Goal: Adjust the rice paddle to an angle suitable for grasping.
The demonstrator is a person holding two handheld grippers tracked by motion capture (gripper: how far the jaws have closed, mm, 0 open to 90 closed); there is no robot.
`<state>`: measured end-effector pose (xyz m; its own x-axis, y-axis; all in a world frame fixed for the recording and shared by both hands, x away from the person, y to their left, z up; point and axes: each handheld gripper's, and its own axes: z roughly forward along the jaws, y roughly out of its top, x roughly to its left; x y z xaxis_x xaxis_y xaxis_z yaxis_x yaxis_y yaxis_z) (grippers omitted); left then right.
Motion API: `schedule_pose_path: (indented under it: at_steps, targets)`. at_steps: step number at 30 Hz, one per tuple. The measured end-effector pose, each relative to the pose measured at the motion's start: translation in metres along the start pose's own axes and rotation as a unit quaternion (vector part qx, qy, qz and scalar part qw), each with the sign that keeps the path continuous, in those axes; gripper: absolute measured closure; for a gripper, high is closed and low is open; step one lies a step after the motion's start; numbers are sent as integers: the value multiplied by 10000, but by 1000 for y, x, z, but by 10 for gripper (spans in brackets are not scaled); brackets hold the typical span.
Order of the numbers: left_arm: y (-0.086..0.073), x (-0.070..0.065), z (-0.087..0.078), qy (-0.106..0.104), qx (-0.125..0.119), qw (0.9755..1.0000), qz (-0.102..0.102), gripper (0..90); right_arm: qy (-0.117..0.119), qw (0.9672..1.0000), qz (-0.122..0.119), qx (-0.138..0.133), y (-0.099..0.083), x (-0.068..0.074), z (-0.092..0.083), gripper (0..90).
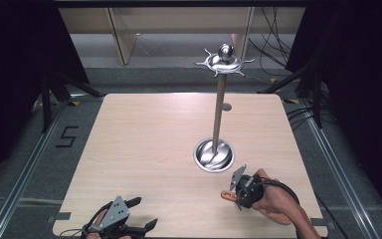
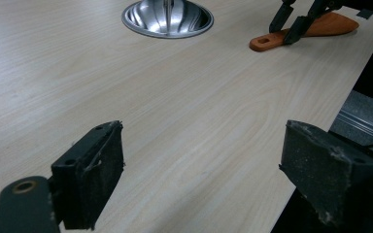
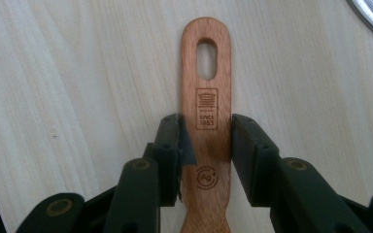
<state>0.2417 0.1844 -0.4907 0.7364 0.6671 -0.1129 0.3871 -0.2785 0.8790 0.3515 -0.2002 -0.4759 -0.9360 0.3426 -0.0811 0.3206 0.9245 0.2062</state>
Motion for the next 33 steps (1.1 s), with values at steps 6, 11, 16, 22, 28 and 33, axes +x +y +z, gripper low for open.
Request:
schedule_pose_path:
  at_steps: [6, 11, 16, 22, 28, 33]
  targets:
    - [0, -1, 0, 11, -3, 10000, -5, 149, -62, 9998, 156, 99, -2, 0, 0, 661]
    - [0, 0, 0, 15, 20, 10000, 21, 149, -3, 10000, -24, -22, -4, -5, -3, 661]
    - [0, 0, 0, 16, 22, 10000, 24, 149, -224, 9991, 251, -249, -10, -9, -12, 662]
    - [0, 0, 0, 9, 40, 10000, 47, 149, -435, 9948, 609, -685, -19, -13, -31, 662]
    - [0, 0, 0, -5, 16, 10000, -11, 149, -506, 9903, 740, -1062, -27, -19, -48, 663]
    - [0, 0, -1, 35, 59, 10000, 32, 149, -691, 9850, 921, -1288, -36, -21, -64, 663]
